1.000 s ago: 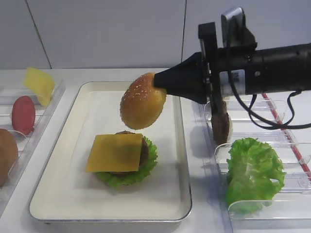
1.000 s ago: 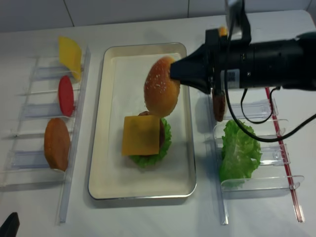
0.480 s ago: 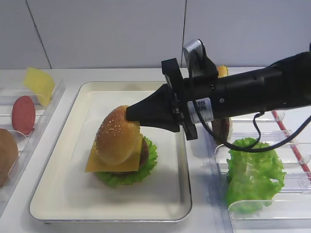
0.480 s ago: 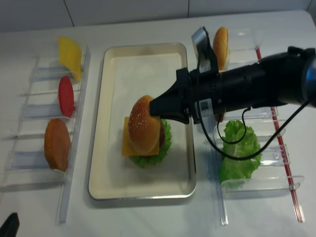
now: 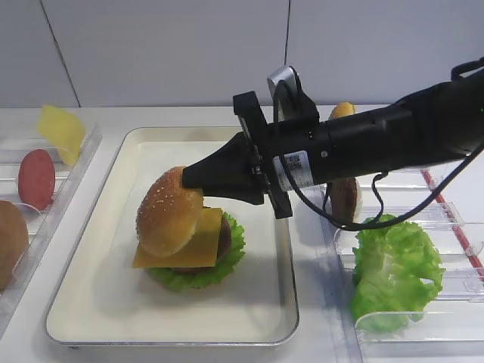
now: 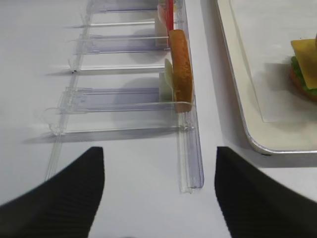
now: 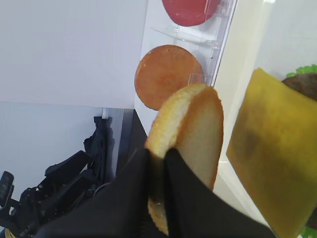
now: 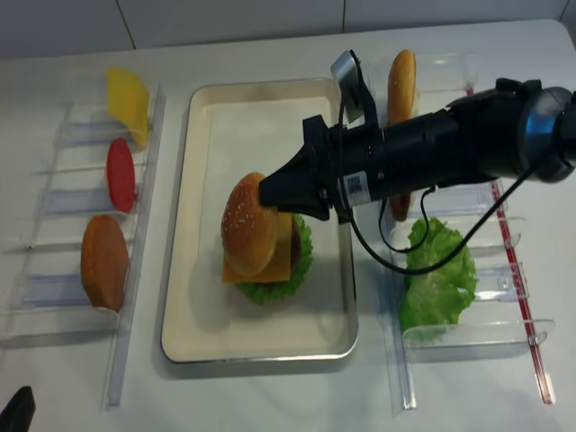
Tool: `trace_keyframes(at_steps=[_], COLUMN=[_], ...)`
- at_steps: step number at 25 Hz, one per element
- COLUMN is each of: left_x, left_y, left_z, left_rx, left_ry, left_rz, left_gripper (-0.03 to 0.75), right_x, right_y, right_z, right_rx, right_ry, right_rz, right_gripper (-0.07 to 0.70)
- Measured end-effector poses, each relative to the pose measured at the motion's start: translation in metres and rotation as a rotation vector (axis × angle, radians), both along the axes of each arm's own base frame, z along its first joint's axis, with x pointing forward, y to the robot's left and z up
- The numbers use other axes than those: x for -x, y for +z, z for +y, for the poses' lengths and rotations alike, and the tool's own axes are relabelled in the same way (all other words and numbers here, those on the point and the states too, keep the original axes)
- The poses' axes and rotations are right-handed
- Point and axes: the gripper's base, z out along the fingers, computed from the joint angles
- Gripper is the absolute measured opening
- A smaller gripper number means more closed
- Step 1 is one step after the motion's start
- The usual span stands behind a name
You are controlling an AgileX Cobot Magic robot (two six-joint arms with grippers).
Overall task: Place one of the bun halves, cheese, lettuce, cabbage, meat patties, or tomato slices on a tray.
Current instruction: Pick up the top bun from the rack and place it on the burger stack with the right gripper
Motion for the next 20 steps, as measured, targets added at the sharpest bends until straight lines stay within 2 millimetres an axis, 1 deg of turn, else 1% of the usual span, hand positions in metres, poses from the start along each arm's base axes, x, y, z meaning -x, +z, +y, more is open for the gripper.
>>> trace_keyframes(at_steps=[9, 20], left_x=[0.0000, 0.0000], left_y=[0.0000, 0.0000], left_z=[0.0000, 0.0000], left_rx=[0.000, 0.000], left_ry=[0.000, 0.000], left_rz=[0.000, 0.000], left_gripper=[0.472, 0.472], right_x=[0.0002, -0.0047], right_y=[-0.0001, -0.0058], right_z=[0.0004, -0.0011], right_rx=[0.001, 0.062], right_ry=[-0.003, -0.061], right_rz=[0.015, 0.024], right_gripper=[0.074, 0.074])
